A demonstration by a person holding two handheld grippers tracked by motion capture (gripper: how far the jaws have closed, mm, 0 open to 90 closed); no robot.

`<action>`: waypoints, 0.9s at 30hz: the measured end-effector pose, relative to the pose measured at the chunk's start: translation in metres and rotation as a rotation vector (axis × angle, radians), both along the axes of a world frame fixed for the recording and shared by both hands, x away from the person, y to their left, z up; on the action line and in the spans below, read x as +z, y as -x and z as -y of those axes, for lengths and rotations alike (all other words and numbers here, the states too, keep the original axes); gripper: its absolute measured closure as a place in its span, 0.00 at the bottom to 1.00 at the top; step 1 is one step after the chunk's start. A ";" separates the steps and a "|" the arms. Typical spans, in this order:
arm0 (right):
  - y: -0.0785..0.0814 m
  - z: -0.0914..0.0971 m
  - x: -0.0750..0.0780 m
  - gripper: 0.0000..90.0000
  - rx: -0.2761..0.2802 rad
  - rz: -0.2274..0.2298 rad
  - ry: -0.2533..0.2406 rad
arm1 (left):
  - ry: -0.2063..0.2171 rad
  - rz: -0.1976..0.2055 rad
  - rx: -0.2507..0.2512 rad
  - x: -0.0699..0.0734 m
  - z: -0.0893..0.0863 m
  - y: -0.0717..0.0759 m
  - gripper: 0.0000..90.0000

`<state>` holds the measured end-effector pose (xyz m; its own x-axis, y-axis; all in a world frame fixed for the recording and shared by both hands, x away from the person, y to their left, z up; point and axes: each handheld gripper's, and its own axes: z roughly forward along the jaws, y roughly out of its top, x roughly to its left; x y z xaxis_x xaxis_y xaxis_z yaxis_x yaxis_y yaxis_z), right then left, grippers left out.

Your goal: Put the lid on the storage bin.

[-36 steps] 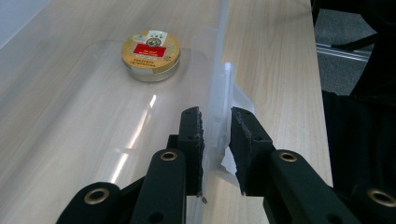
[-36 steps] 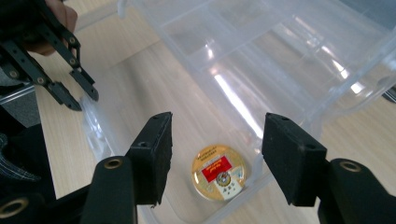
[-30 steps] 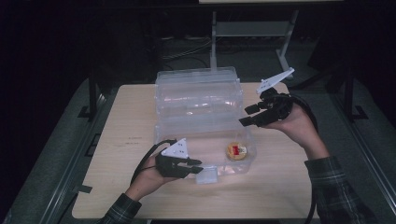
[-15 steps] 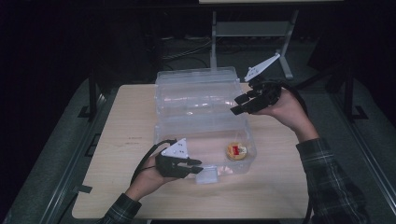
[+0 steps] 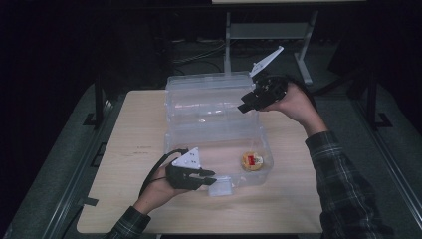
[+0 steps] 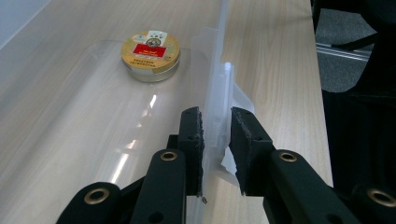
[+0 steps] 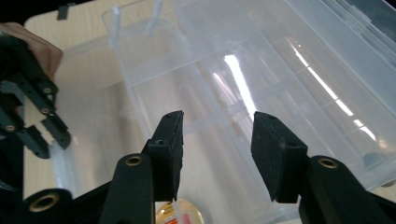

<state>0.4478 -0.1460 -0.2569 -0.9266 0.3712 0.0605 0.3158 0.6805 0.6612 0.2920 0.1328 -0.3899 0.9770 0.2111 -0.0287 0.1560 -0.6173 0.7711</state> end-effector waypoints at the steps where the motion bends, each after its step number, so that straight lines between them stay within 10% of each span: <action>1: -0.002 -0.001 0.000 0.60 0.001 0.004 0.007 | 0.000 0.000 0.000 0.000 0.000 0.000 0.83; 27: -0.036 -0.016 -0.018 0.81 0.110 -0.024 0.063 | -0.003 -0.001 -0.003 0.000 0.000 0.000 0.83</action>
